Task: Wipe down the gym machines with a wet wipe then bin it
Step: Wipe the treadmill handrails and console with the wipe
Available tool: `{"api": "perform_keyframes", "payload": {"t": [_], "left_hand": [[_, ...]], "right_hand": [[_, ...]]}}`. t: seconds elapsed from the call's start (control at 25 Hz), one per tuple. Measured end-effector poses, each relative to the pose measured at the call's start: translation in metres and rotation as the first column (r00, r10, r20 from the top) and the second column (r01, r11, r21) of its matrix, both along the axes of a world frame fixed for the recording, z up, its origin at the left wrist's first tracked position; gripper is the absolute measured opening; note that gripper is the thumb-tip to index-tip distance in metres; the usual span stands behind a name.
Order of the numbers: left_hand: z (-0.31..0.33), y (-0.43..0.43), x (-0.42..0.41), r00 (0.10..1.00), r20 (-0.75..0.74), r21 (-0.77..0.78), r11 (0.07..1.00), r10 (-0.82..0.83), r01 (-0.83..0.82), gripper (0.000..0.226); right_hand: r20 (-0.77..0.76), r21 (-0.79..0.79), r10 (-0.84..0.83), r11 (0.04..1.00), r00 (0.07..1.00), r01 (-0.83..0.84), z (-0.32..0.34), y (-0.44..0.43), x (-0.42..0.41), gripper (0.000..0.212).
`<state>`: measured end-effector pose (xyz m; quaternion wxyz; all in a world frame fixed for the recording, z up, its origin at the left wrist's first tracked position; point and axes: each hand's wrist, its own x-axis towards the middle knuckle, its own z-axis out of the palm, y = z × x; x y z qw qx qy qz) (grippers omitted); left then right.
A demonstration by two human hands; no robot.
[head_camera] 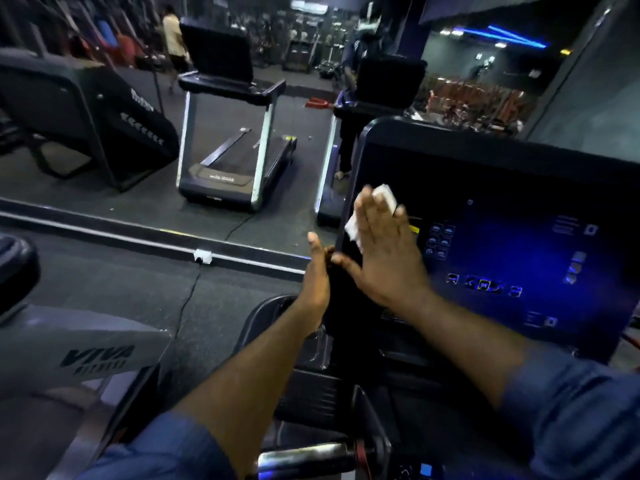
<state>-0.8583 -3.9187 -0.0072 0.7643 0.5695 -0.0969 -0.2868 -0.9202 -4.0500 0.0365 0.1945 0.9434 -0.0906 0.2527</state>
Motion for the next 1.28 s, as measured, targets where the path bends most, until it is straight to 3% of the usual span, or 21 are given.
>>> {"api": "perform_keyframes", "payload": {"t": [0.08, 0.16, 0.2, 0.32, 0.4, 0.48, 0.56, 0.6, 0.68, 0.72, 0.76, 0.88, 0.92, 1.0, 1.04, 1.08, 1.16, 1.2, 1.24, 1.28], "left_hand": [[0.005, -0.001, 0.006, 0.997, 0.05, -0.036, 0.998, -0.058, 0.06, 0.083], [0.016, -0.002, 0.015, 0.992, 0.11, -0.055, 0.996, -0.062, 0.069, 0.08], [0.029, -0.006, 0.02, 0.988, 0.136, -0.036, 0.997, -0.069, 0.075, 0.082], [0.025, -0.037, 0.045, 0.972, 0.212, -0.021, 0.993, -0.106, 0.112, 0.098], [0.008, -0.054, 0.062, 0.974, 0.202, -0.015, 0.994, -0.104, 0.109, 0.103], [0.04, -0.041, 0.049, 0.972, 0.205, -0.047, 0.991, -0.112, 0.125, 0.099], [0.055, -0.032, 0.043, 0.972, 0.186, -0.079, 0.984, -0.141, 0.158, 0.098], [0.057, -0.033, 0.045, 0.971, 0.187, -0.084, 0.983, -0.148, 0.166, 0.1], [0.065, -0.041, 0.052, 0.961, 0.238, -0.055, 0.986, -0.142, 0.159, 0.105], [0.074, -0.046, 0.055, 0.955, 0.272, -0.037, 0.99, -0.12, 0.135, 0.105], [0.083, -0.049, 0.057, 0.948, 0.307, -0.014, 0.995, -0.086, 0.095, 0.102], [0.094, -0.065, 0.059, 0.919, 0.393, 0.041, 0.998, 0.034, -0.055, 0.092], [0.092, -0.068, 0.059, 0.887, 0.459, 0.067, 0.993, 0.053, -0.094, 0.094], [0.077, -0.077, 0.065, 0.855, 0.509, 0.033, 0.991, 0.095, -0.13, 0.097], [0.07, -0.082, 0.07, 0.855, 0.507, 0.032, 0.988, 0.111, -0.148, 0.098], [0.063, -0.086, 0.076, 0.855, 0.503, 0.039, 0.985, 0.125, -0.167, 0.098], [0.06, -0.087, 0.079, 0.833, 0.533, 0.043, 0.979, 0.148, -0.202, 0.094], [0.059, -0.088, 0.079, 0.822, 0.547, 0.04, 0.976, 0.158, -0.214, 0.092], [0.06, -0.087, 0.079, 0.813, 0.563, 0.037, 0.978, 0.15, -0.206, 0.09], [0.063, -0.086, 0.077, 0.804, 0.578, 0.043, 0.979, 0.137, -0.198, 0.089]], "right_hand": [[-0.126, -0.092, 0.086, 0.991, 0.988, -0.098, -0.026, -0.001, -0.02, 0.099], [-0.201, -0.238, 0.178, 0.945, 0.963, -0.224, 0.001, -0.025, -0.015, 0.096], [-0.175, -0.27, 0.15, 0.943, 0.973, -0.194, 0.029, -0.033, -0.005, 0.095], [0.092, -0.094, -0.003, 0.995, 0.996, 0.012, 0.097, -0.038, 0.037, 0.094], [0.161, 0.033, -0.077, 0.997, 0.984, 0.073, 0.076, -0.017, 0.048, 0.092], [0.059, -0.052, 0.017, 0.999, 0.998, -0.013, 0.041, -0.012, 0.031, 0.088], [-0.068, -0.248, 0.142, 0.956, 0.988, -0.154, 0.045, -0.043, 0.008, 0.082], [-0.038, -0.274, 0.116, 0.954, 0.993, -0.122, 0.058, -0.058, 0.006, 0.081], [0.199, 0.029, -0.115, 0.993, 0.973, 0.111, 0.08, -0.062, 0.011, 0.082], [0.254, 0.188, -0.227, 0.965, 0.94, 0.182, 0.077, -0.052, 0.017, 0.085], [0.258, 0.222, -0.226, 0.96, 0.939, 0.17, 0.062, -0.039, 0.02, 0.088], [0.09, -0.071, 0.038, 0.997, 0.995, -0.032, 0.03, -0.043, -0.004, 0.09], [0.122, -0.045, -0.018, 0.999, 0.992, 0.023, 0.035, -0.057, -0.011, 0.089], [0.31, 0.297, -0.316, 0.928, 0.897, 0.225, 0.049, -0.064, -0.018, 0.089], [0.325, 0.397, -0.394, 0.882, 0.86, 0.254, 0.047, -0.059, -0.013, 0.091], [0.292, 0.355, -0.321, 0.911, 0.901, 0.209, 0.042, -0.05, -0.009, 0.094], [0.147, 0.056, -0.045, 0.998, 0.988, 0.037, 0.027, -0.052, -0.021, 0.097], [0.112, -0.027, -0.02, 0.999, 0.994, 0.023, 0.025, -0.068, -0.031, 0.096], [0.154, 0.031, -0.125, 0.992, 0.98, 0.121, 0.028, -0.085, -0.041, 0.096], [0.267, 0.232, -0.281, 0.947, 0.922, 0.221, 0.032, -0.094, -0.046, 0.096]]}}
